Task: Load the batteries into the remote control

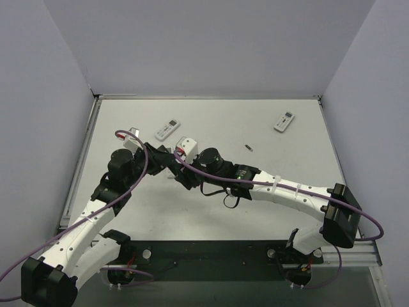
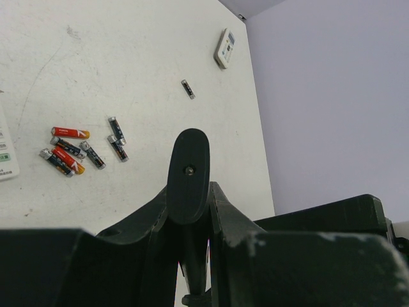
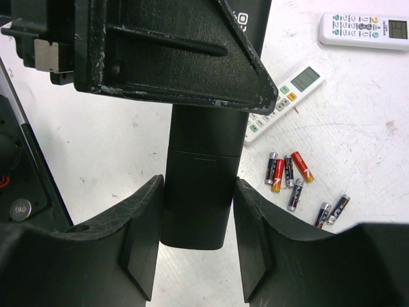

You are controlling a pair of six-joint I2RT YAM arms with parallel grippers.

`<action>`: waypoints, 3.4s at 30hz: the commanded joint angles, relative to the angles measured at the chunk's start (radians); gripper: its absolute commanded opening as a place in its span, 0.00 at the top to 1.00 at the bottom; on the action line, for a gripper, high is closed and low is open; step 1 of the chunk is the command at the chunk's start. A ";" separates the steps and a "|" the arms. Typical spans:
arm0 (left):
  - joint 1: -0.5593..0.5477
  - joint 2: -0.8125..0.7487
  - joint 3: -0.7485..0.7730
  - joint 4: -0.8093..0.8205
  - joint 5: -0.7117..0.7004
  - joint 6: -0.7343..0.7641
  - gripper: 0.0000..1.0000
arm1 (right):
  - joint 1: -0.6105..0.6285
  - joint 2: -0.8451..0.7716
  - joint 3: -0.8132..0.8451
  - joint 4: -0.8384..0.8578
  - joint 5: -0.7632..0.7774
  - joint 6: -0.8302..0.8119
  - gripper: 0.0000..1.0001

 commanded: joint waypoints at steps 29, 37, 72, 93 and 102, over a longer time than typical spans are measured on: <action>0.091 -0.074 -0.123 0.258 -0.167 0.103 1.00 | -0.039 0.001 -0.111 -0.387 0.197 0.082 0.76; 0.078 -0.135 -0.223 0.301 0.005 0.131 1.00 | -0.203 0.103 -0.121 -0.449 0.246 0.213 0.72; 0.034 -0.057 -0.241 0.384 0.244 0.088 1.00 | -0.703 0.109 0.127 -0.501 -0.079 0.069 0.27; 0.005 -0.074 -0.235 0.318 0.290 0.068 1.00 | -0.819 0.588 0.480 -0.590 -0.089 -0.226 0.55; 0.005 -0.106 -0.244 0.280 0.293 0.070 1.00 | -0.819 0.657 0.534 -0.640 -0.089 -0.253 0.60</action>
